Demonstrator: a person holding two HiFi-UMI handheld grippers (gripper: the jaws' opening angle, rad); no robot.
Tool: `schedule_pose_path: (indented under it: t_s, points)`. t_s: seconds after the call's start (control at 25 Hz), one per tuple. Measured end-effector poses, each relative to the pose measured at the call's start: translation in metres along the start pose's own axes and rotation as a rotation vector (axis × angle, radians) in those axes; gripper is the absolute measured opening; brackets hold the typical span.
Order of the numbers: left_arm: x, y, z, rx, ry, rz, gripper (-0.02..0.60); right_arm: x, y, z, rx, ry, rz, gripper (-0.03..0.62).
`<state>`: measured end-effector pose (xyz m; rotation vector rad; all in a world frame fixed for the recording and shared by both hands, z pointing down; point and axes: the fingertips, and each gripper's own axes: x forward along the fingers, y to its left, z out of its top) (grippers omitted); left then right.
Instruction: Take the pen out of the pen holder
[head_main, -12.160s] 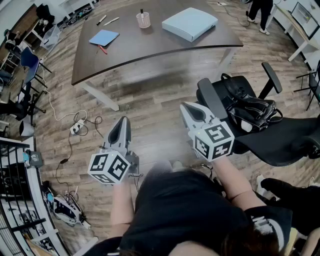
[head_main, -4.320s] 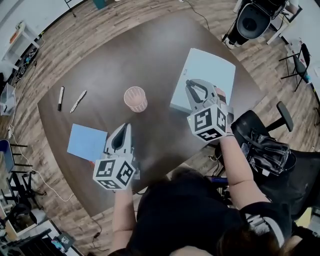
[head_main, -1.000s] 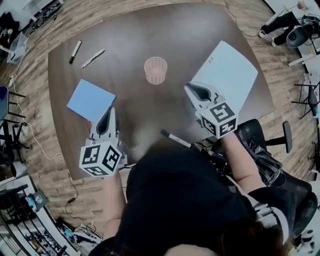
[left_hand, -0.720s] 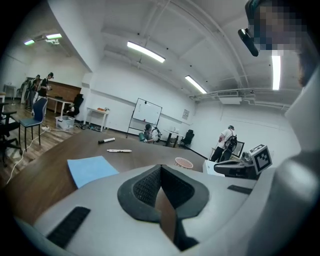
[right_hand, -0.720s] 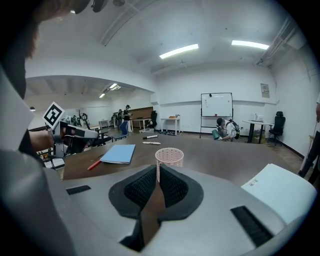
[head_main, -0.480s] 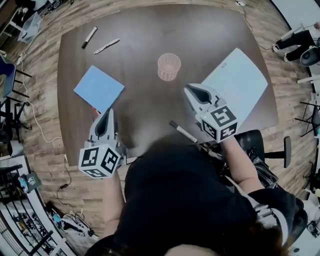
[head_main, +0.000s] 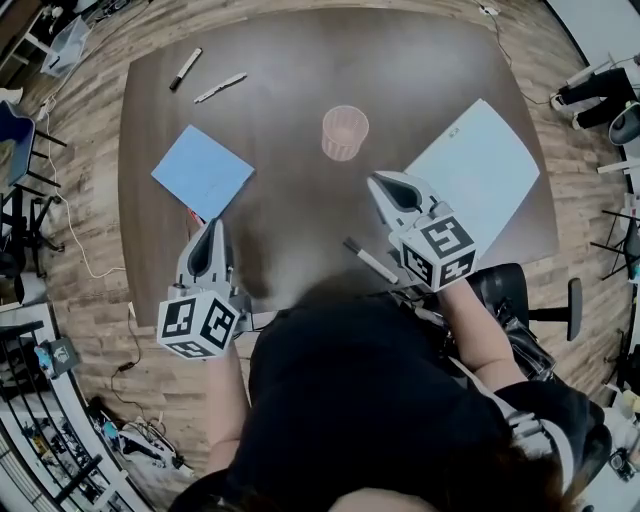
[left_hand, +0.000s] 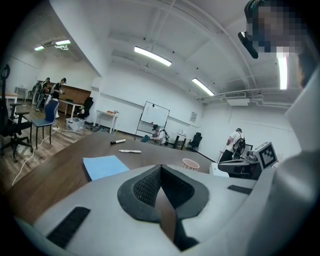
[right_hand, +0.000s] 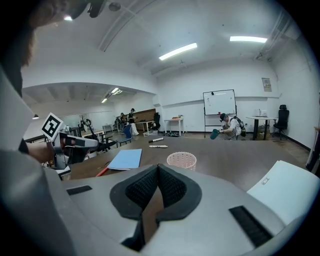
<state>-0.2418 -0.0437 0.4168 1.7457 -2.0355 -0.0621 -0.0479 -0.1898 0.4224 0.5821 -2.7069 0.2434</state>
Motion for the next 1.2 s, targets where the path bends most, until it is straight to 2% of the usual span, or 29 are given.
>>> schedule_pose_path:
  t_s: [0.4, 1.2]
  points:
    - [0.0, 0.0, -0.001, 0.01, 0.015, -0.008, 0.015, -0.004, 0.001, -0.008, 0.052, 0.028, -0.038, 0.017]
    - [0.012, -0.017, -0.006, 0.043, 0.056, -0.077, 0.015, -0.012, 0.001, -0.011, 0.034, 0.04, -0.07, 0.017]
